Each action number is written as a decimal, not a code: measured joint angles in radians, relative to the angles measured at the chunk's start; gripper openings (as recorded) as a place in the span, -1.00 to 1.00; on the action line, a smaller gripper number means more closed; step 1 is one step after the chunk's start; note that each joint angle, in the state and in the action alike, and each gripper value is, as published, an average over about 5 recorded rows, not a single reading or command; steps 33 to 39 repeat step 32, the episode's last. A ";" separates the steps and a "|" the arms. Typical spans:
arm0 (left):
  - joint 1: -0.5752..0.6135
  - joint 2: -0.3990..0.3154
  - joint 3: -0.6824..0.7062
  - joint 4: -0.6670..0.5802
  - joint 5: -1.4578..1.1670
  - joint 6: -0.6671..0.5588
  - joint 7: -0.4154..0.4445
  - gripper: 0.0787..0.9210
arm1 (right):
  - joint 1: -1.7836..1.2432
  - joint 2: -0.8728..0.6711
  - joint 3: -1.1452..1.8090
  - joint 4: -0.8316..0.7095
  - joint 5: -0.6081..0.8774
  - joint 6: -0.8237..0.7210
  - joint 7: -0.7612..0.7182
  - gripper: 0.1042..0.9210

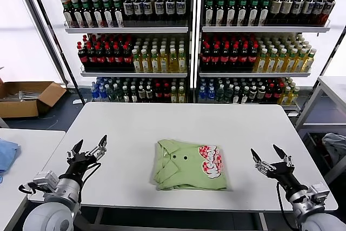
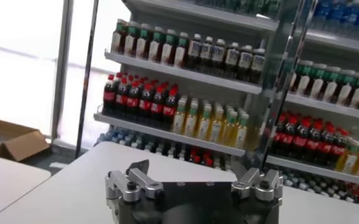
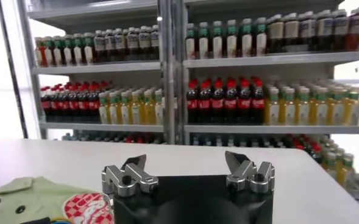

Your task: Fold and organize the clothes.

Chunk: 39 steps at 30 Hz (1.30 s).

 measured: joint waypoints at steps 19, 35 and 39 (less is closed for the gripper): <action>0.035 -0.006 -0.014 0.002 0.034 -0.035 0.084 0.77 | -0.081 0.055 0.096 0.010 -0.041 0.061 -0.026 0.76; 0.059 -0.003 -0.026 0.003 0.044 -0.042 0.097 0.77 | -0.091 0.076 0.100 0.017 -0.041 0.068 -0.031 0.76; 0.059 -0.003 -0.026 0.003 0.044 -0.042 0.097 0.77 | -0.091 0.076 0.100 0.017 -0.041 0.068 -0.031 0.76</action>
